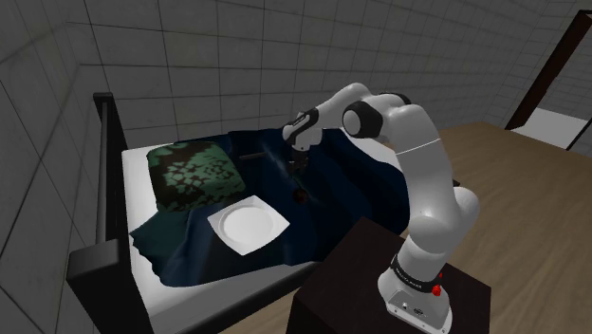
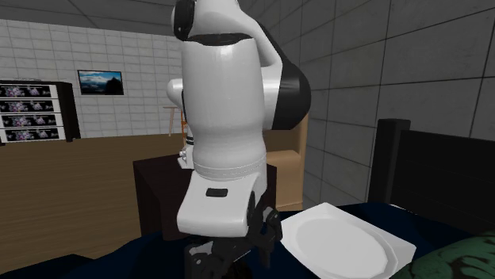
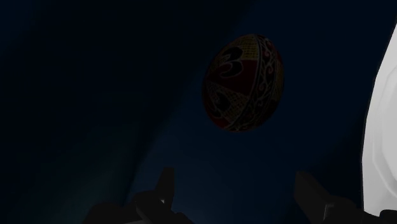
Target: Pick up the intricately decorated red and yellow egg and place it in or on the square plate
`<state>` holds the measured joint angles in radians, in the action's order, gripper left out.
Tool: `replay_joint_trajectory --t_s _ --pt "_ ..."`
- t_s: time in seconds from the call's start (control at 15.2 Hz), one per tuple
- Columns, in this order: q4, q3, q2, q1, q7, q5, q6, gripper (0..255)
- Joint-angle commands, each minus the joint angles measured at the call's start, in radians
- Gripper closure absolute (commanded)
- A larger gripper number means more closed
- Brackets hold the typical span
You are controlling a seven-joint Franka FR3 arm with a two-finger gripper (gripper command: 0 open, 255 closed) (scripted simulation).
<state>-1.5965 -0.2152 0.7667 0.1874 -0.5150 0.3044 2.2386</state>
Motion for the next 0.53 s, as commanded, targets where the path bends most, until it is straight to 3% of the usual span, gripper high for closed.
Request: replay_joint_trajectory --t_s 0.0,0.46 --pt "0.004 0.004 0.019 0.002 -0.003 0.005 0.016 0" --pt "0.004 0.01 0.041 0.003 -0.006 0.011 0.037 0"
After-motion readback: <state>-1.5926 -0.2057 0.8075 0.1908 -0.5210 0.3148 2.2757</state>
